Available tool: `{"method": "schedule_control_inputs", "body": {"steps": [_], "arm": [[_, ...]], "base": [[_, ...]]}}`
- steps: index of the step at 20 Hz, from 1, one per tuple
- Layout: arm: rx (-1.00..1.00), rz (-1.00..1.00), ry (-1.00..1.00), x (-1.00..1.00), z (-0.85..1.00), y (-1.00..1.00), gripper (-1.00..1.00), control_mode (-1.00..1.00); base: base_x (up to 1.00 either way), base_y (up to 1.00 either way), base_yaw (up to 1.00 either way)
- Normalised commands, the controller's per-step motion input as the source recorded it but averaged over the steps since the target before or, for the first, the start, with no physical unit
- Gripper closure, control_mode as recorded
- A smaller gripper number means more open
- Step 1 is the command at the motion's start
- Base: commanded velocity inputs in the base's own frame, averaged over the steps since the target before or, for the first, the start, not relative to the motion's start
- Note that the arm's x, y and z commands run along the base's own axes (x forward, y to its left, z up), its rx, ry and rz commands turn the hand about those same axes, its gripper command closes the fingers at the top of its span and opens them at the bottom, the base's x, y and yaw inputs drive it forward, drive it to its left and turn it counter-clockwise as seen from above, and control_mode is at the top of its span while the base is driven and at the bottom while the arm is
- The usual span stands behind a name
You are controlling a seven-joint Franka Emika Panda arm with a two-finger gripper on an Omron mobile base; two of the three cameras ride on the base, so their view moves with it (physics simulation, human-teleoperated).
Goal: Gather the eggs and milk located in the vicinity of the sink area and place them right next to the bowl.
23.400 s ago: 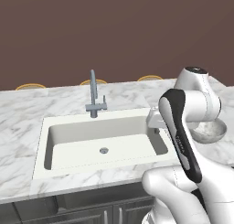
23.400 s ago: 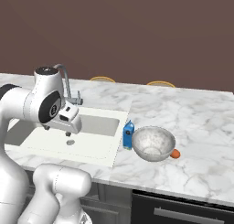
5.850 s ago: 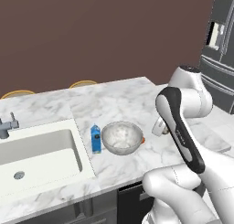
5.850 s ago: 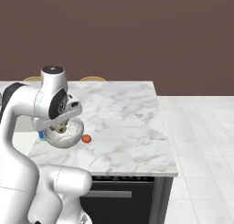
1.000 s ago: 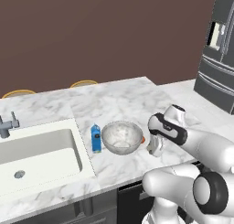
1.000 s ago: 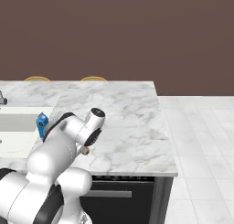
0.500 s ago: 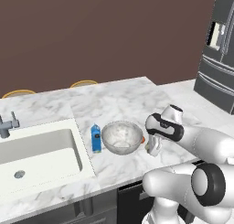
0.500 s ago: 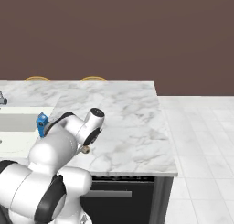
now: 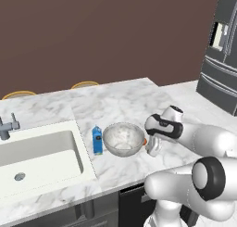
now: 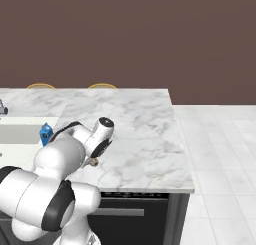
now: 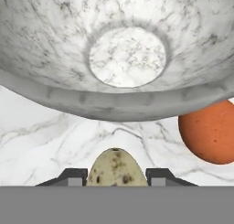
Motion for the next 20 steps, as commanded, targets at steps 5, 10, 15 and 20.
{"method": "schedule_control_inputs", "body": {"steps": [5,10,15,20], "arm": [[0.01,0.0,0.0,0.02,0.0,0.0,1.0,-1.0],[0.01,0.0,0.0,0.0,0.0,0.05,1.0,-1.0],[0.01,0.0,0.0,0.0,-0.03,0.19,1.0,-1.0],[0.0,0.0,0.0,0.0,-0.11,0.16,1.0,-1.0]], "base": [[0.0,0.0,0.0],[0.0,0.0,0.0],[0.0,0.0,0.0],[0.0,0.0,0.0]]}}
